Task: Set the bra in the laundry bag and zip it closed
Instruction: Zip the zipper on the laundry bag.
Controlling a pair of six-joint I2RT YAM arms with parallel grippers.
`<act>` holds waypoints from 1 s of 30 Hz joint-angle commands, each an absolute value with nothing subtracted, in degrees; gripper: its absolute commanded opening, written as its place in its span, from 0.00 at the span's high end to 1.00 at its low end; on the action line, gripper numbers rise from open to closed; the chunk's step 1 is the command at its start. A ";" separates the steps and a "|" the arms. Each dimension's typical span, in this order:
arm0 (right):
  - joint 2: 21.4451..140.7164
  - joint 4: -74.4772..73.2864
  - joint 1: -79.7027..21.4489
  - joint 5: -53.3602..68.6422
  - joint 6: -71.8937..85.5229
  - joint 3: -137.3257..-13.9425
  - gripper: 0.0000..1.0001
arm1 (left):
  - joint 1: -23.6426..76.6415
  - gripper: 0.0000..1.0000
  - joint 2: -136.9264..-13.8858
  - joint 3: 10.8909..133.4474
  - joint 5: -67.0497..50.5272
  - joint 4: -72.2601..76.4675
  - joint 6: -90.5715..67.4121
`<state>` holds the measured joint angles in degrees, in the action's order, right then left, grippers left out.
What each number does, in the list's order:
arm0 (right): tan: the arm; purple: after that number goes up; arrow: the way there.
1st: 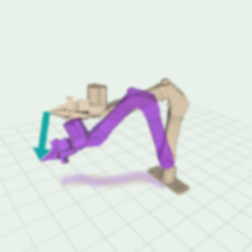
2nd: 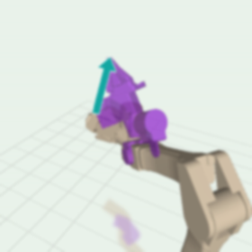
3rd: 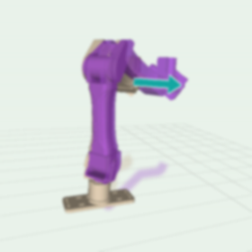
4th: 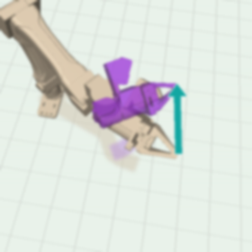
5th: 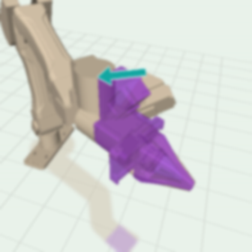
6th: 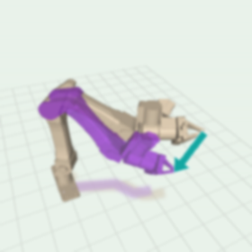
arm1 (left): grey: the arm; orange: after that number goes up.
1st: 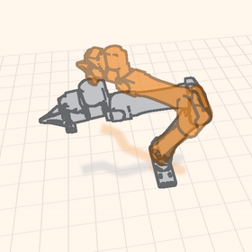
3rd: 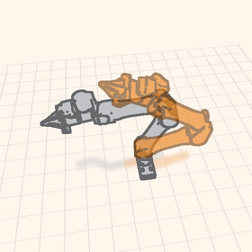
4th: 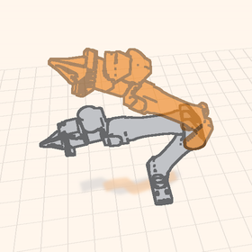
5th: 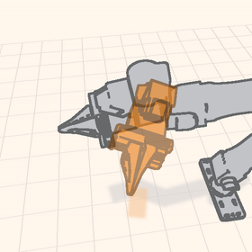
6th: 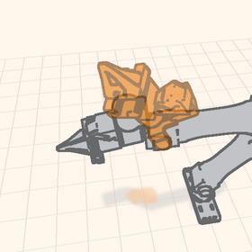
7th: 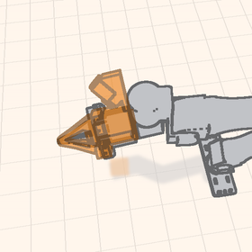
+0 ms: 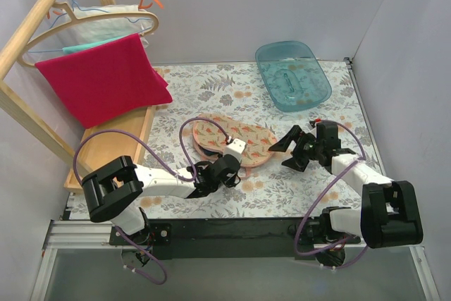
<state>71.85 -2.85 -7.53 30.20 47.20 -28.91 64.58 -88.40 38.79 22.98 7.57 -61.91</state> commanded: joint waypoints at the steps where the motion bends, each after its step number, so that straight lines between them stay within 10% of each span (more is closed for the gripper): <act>1: 67.77 -0.53 -7.47 31.99 53.78 -25.77 0.02 | 64.34 1.00 -86.22 40.60 21.71 7.82 -61.35; 15: 68.99 17.82 -12.30 36.39 67.49 -18.99 0.04 | 64.34 1.00 -87.10 43.41 16.53 7.30 -61.52; 30: 77.16 21.44 -14.85 31.38 68.73 -22.41 0.55 | 64.34 1.00 -87.98 46.85 13.54 4.22 -60.29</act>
<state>75.59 17.85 -14.76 32.75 68.69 -20.14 64.55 -88.86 45.80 14.72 5.67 -61.30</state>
